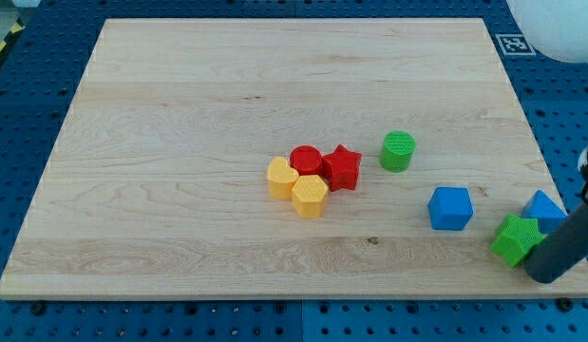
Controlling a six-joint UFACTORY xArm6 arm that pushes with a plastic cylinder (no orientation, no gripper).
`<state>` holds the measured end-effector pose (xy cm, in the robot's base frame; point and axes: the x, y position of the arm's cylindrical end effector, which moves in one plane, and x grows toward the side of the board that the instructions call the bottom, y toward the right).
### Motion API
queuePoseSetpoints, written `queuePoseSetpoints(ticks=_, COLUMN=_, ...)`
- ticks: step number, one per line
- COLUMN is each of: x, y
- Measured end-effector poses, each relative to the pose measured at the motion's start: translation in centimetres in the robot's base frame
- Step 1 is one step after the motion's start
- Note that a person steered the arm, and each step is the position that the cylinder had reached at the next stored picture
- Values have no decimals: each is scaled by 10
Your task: Move the red star to the top of the yellow hexagon
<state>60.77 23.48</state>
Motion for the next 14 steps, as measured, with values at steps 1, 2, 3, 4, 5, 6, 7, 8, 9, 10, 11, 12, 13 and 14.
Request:
queuePoseSetpoints(ticks=1, x=2, y=-25)
queuePoseSetpoints(ticks=2, x=4, y=-60)
queuePoseSetpoints(ticks=3, x=4, y=-106)
queuePoseSetpoints(ticks=4, x=-15, y=-138)
queuePoseSetpoints(ticks=5, x=-38, y=-139)
queuePoseSetpoints(ticks=6, x=-43, y=-139)
queuePoseSetpoints(ticks=7, x=-75, y=-139)
queuePoseSetpoints(ticks=8, x=-103, y=-139)
queuePoseSetpoints(ticks=9, x=-108, y=-139)
queuePoseSetpoints(ticks=10, x=-119, y=-139)
queuePoseSetpoints(ticks=11, x=-129, y=-153)
queuePoseSetpoints(ticks=12, x=-128, y=-157)
queuePoseSetpoints(ticks=13, x=-122, y=-175)
queuePoseSetpoints(ticks=14, x=-118, y=-197)
